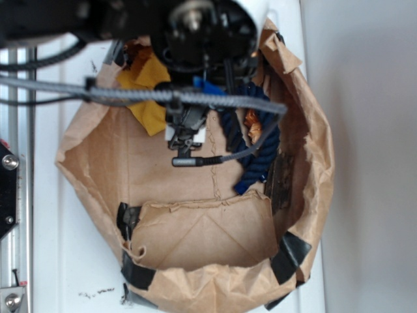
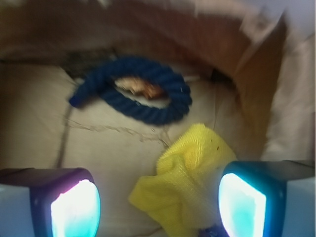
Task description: Grab the yellow cloth.
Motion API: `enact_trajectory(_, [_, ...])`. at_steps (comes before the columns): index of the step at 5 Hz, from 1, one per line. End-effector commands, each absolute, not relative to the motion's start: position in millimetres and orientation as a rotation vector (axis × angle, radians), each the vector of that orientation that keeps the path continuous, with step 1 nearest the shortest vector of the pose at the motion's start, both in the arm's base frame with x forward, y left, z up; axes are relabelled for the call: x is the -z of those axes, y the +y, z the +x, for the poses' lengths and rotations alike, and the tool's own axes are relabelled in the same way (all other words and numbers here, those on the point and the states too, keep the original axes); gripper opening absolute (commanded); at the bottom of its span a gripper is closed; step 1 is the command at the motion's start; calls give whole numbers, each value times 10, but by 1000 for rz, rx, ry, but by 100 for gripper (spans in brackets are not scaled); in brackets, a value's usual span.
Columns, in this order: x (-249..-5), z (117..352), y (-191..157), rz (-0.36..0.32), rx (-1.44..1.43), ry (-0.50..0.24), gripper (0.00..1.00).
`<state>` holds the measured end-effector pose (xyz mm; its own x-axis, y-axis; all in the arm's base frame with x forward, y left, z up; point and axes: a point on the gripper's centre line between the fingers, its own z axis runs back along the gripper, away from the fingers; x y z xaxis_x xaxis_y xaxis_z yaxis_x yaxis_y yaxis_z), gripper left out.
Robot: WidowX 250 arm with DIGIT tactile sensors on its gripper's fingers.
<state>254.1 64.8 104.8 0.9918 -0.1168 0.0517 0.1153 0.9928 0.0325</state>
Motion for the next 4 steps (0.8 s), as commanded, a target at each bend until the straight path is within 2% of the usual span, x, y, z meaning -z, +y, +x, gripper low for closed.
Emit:
enact_trajectory(1, [-662,2770,696,33,129,-28,100])
enact_trajectory(2, [-565,2783,672,39,186,-16,100])
enact_trajectory(3, [-541,2792,656,6,191,-7,100])
enact_trajectory(4, [-584,2802,684,13,209,-3,0])
